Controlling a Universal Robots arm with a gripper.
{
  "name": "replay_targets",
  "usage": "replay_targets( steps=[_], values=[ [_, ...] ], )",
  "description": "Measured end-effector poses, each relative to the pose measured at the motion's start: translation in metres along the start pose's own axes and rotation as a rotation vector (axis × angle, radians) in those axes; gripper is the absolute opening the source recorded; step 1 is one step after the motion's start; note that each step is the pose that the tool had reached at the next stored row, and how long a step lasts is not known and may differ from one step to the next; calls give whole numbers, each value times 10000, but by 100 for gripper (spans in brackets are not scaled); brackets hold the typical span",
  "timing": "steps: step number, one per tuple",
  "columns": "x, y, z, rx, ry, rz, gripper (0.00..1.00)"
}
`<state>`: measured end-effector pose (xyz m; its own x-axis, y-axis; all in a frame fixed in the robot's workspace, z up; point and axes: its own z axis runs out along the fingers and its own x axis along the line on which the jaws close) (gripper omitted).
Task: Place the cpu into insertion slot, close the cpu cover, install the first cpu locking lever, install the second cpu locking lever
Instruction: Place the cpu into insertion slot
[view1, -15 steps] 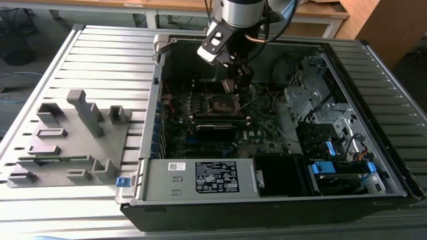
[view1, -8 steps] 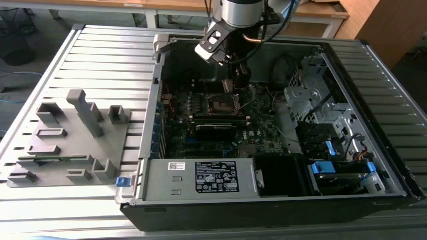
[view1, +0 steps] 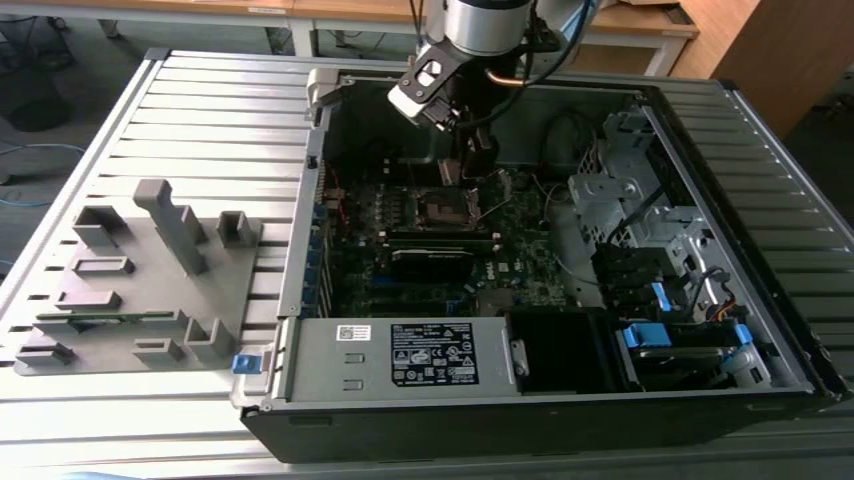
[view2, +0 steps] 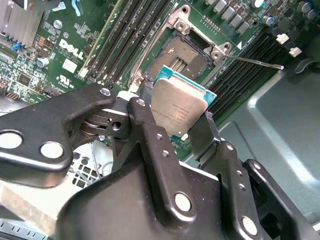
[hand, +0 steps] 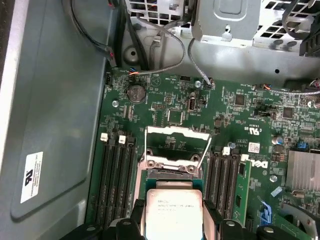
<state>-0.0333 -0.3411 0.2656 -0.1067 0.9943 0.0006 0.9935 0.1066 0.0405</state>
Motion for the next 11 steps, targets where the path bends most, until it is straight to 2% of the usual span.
replay_targets(
  steps=[2, 7, 11],
  values=[
    [0, 0, 1, 0, -2, 77, 54],
    [0, 0, 10, 0, -38, 942, 54],
    [0, -2, 48, -39, -40, 974, 54]
  ],
)
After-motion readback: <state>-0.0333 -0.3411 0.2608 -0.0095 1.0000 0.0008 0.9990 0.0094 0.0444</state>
